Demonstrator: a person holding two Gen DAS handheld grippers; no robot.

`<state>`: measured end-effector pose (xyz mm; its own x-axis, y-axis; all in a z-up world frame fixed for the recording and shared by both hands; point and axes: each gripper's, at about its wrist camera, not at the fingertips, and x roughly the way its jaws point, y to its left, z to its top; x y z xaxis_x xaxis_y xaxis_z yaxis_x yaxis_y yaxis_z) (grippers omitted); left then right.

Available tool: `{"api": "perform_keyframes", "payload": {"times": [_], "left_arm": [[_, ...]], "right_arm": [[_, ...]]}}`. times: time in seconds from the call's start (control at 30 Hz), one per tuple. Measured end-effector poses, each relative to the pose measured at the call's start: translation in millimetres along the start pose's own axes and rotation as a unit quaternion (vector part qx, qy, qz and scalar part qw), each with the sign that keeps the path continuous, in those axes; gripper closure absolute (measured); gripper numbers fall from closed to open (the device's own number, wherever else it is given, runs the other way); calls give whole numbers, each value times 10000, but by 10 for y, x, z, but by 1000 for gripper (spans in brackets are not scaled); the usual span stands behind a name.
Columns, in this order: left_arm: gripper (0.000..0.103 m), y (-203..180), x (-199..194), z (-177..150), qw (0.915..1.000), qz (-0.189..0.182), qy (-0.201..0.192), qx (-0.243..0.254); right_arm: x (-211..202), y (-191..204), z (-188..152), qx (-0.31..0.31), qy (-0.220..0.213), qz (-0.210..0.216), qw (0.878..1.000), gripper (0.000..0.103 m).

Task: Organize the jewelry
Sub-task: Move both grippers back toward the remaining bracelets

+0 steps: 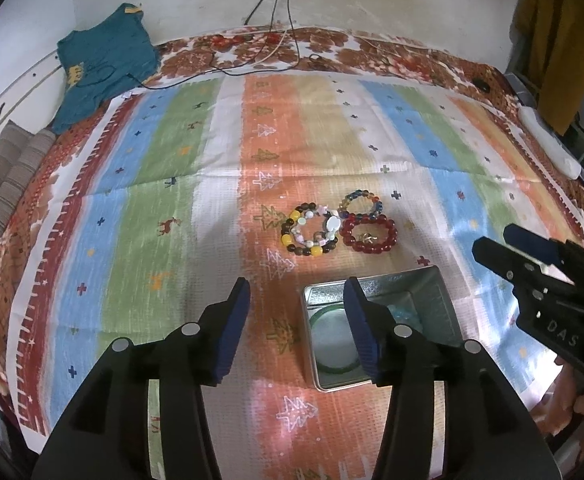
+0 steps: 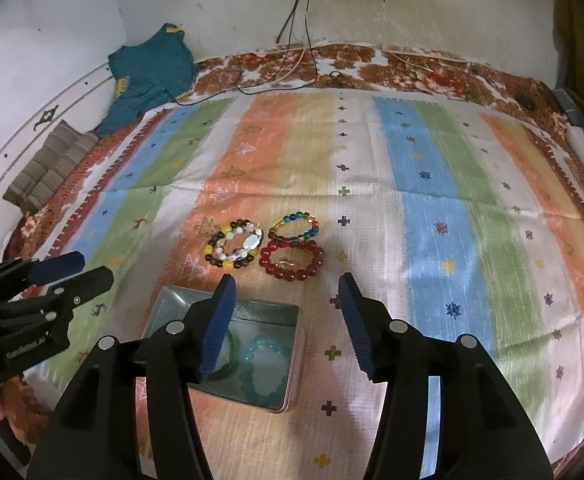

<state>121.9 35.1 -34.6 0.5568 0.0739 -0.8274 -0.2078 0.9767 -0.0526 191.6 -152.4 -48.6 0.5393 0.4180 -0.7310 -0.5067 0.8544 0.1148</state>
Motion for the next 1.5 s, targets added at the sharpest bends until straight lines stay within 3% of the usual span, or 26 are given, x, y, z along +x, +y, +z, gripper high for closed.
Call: {"api": "perform_keyframes", "payload": {"times": [0.23, 0.4, 0.67, 1.13, 1.5], "left_arm": [[49, -13, 66, 57, 9999, 58, 23, 106], [37, -72, 126, 129, 9993, 101, 3, 368], [35, -14, 350, 240, 9990, 15, 182, 411], [35, -131, 750, 372, 9957, 12, 352, 861], [34, -102, 969, 463, 9948, -109, 509, 870]], "right_arm": [[93, 7, 67, -63, 56, -77, 9999, 39], [173, -14, 123, -81, 114, -158, 9998, 33], [422, -65, 245, -78, 340, -206, 9992, 26], [822, -248, 406, 60, 606, -362, 9975, 26], [1096, -292, 482, 18, 798, -410, 9960, 26]]}}
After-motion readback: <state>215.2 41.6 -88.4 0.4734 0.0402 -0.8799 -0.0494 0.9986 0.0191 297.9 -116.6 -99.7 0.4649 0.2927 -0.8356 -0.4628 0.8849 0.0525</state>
